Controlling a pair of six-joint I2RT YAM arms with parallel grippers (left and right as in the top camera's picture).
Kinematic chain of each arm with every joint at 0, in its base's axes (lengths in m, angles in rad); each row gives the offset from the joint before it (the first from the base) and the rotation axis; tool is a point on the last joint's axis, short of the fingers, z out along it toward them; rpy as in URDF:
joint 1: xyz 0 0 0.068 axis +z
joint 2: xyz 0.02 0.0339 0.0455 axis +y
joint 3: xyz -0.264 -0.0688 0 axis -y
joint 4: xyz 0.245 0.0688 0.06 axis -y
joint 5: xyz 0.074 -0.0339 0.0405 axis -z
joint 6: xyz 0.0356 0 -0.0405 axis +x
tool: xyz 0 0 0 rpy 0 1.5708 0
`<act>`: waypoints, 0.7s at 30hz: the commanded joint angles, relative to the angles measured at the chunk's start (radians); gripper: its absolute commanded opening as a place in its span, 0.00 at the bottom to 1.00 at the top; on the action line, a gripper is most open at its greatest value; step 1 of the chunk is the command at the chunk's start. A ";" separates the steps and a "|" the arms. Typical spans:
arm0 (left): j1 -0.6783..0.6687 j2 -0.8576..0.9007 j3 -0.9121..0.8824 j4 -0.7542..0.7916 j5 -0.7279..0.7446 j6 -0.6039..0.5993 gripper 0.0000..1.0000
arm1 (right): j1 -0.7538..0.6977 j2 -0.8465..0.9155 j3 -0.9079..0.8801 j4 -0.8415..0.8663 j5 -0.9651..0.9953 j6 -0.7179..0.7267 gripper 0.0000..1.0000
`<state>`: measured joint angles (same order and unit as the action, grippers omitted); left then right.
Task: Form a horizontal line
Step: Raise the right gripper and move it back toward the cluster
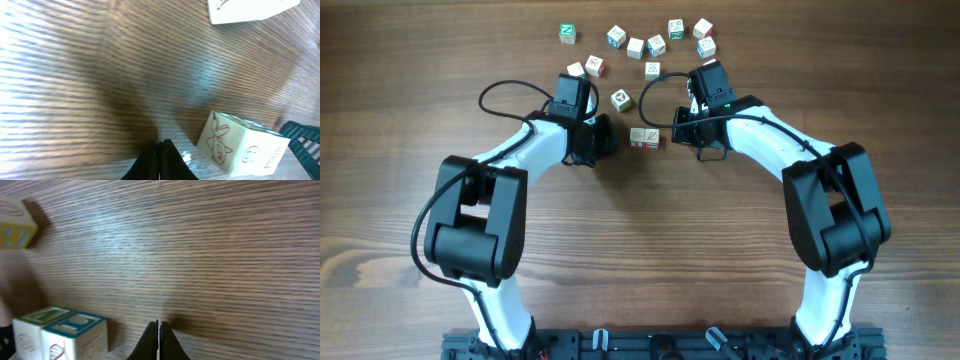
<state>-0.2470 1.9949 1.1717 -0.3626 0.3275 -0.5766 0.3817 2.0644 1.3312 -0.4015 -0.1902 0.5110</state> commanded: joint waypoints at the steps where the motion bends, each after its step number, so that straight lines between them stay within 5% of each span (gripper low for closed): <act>1: 0.003 0.055 -0.045 -0.047 -0.147 0.016 0.07 | 0.004 -0.034 0.005 0.029 -0.108 -0.015 0.04; 21: 0.003 0.055 -0.045 -0.046 -0.147 0.016 0.11 | 0.028 -0.026 0.004 0.110 -0.151 -0.014 0.04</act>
<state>-0.2474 1.9877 1.1721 -0.3740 0.3035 -0.5766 0.3943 2.0644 1.3312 -0.2977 -0.3218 0.5068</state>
